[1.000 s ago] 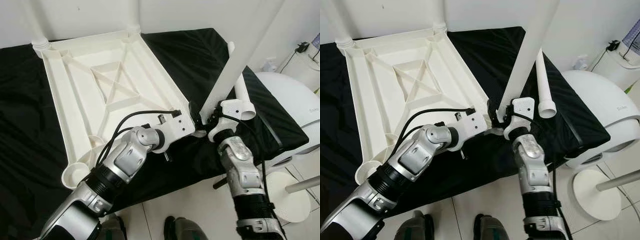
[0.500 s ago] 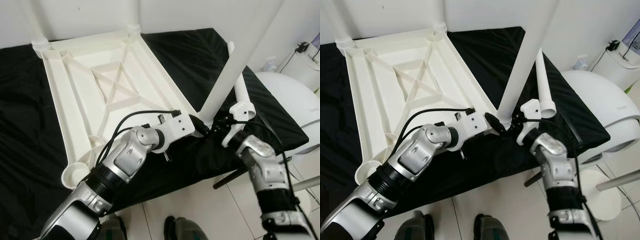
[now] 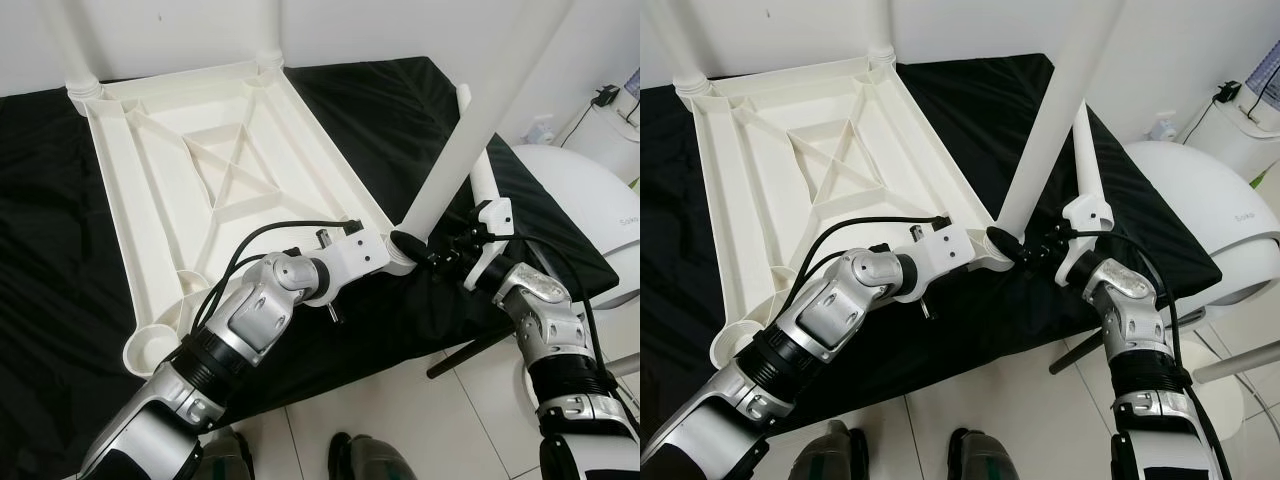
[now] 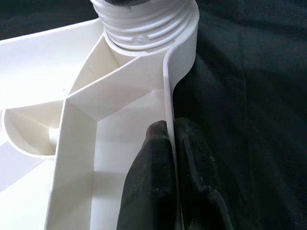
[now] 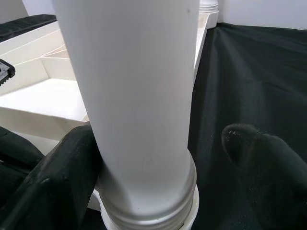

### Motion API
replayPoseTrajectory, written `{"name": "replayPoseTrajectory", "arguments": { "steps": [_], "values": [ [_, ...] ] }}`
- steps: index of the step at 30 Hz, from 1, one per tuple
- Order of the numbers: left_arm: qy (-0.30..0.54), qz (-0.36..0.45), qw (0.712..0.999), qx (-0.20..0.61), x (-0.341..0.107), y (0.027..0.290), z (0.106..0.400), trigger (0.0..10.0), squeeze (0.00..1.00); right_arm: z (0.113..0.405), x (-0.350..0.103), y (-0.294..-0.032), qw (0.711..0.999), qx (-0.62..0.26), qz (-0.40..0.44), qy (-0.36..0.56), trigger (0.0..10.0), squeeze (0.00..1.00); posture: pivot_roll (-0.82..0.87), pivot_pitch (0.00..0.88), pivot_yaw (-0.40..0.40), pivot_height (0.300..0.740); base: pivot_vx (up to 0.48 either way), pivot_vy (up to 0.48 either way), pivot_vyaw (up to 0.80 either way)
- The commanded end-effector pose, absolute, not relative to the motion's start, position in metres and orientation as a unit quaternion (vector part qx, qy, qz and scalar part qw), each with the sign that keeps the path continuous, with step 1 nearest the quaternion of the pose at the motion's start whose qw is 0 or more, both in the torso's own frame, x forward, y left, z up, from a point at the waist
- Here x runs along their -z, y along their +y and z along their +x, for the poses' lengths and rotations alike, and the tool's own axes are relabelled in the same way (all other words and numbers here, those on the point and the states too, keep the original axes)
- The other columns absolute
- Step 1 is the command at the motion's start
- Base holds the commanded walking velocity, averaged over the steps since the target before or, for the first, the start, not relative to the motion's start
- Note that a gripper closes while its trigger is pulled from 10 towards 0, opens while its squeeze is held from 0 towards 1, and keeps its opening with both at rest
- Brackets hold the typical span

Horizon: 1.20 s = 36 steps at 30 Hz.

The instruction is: Building children table

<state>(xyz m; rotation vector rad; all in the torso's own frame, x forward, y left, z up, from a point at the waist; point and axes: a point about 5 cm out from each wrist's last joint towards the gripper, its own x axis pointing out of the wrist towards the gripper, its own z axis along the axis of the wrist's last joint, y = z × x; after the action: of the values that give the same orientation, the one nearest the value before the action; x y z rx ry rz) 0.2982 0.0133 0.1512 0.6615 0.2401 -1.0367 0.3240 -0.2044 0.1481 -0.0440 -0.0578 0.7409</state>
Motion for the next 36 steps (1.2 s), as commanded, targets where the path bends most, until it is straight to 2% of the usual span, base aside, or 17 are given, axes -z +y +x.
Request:
{"name": "replayPoseTrajectory", "arguments": {
  "steps": [1, 11, 12, 13, 14, 15, 16, 26, 27, 36],
  "values": [
    [0.135, 0.322, 0.807, 0.476, -0.142, 0.018, 0.300, 10.0, 0.00, 0.325, -0.148, -0.206, 0.932, -0.362, -0.025, -0.031, 10.0, 0.00, -0.01, 0.082, -0.034, 0.740, 0.000, 0.000, 0.00],
    [0.135, 0.321, 0.808, 0.475, -0.143, 0.018, 0.300, 10.0, 0.00, 0.334, -0.151, -0.186, 0.921, -0.383, -0.036, -0.056, 10.0, 0.00, -0.01, 0.083, -0.036, 0.740, 0.000, 0.000, 0.00],
    [0.135, 0.321, 0.808, 0.475, -0.143, 0.018, 0.300, 10.0, 0.00, 0.335, -0.150, -0.185, 0.921, -0.385, -0.037, -0.057, 6.9, 0.00, -0.01, 0.083, -0.038, 0.740, 0.000, 0.000, 0.00],
    [0.135, 0.321, 0.808, 0.475, -0.143, 0.018, 0.300, 10.0, 0.00, 0.335, -0.150, -0.185, 0.920, -0.385, -0.037, -0.057, 6.9, 0.00, -0.01, 0.082, -0.038, 0.740, 0.000, 0.000, 0.00],
    [0.135, 0.321, 0.808, 0.475, -0.143, 0.018, 0.300, 10.0, 0.00, 0.335, -0.150, -0.184, 0.920, -0.386, -0.037, -0.057, 1.0, 0.00, -0.01, 0.082, -0.038, 0.740, 0.000, 0.000, 0.00],
    [0.135, 0.321, 0.808, 0.475, -0.143, 0.018, 0.300, 10.0, 0.00, 0.335, -0.150, -0.184, 0.920, -0.386, -0.037, -0.057, 1.0, 0.00, -0.01, 0.082, -0.038, 0.740, 0.000, 0.000, 0.00],
    [0.135, 0.321, 0.809, 0.474, -0.143, 0.018, 0.300, 10.0, 0.00, 0.335, -0.149, -0.184, 0.919, -0.389, -0.036, -0.055, 0.0, 0.00, -0.01, 0.082, -0.039, 0.740, 0.000, 0.000, 0.00],
    [0.136, 0.320, 0.809, 0.475, -0.143, 0.018, 0.299, 10.0, 0.00, 0.331, -0.144, -0.189, 0.919, -0.391, -0.041, -0.046, 0.0, 0.00, -0.01, 0.085, -0.040, 0.740, 0.000, 0.000, 0.00],
    [0.135, 0.320, 0.809, 0.475, -0.143, 0.018, 0.299, 10.0, 0.00, 0.331, -0.144, -0.190, 0.920, -0.387, -0.041, -0.047, 10.0, 0.00, -0.02, 0.086, -0.041, 0.740, 0.000, 0.000, 0.00],
    [0.136, 0.319, 0.808, 0.476, -0.142, 0.017, 0.298, 10.0, 0.00, 0.325, -0.147, -0.184, 0.937, -0.346, 0.001, -0.058, 10.0, 0.00, -0.02, 0.089, -0.044, 0.740, 0.000, 0.000, 0.00]
  ]
}}
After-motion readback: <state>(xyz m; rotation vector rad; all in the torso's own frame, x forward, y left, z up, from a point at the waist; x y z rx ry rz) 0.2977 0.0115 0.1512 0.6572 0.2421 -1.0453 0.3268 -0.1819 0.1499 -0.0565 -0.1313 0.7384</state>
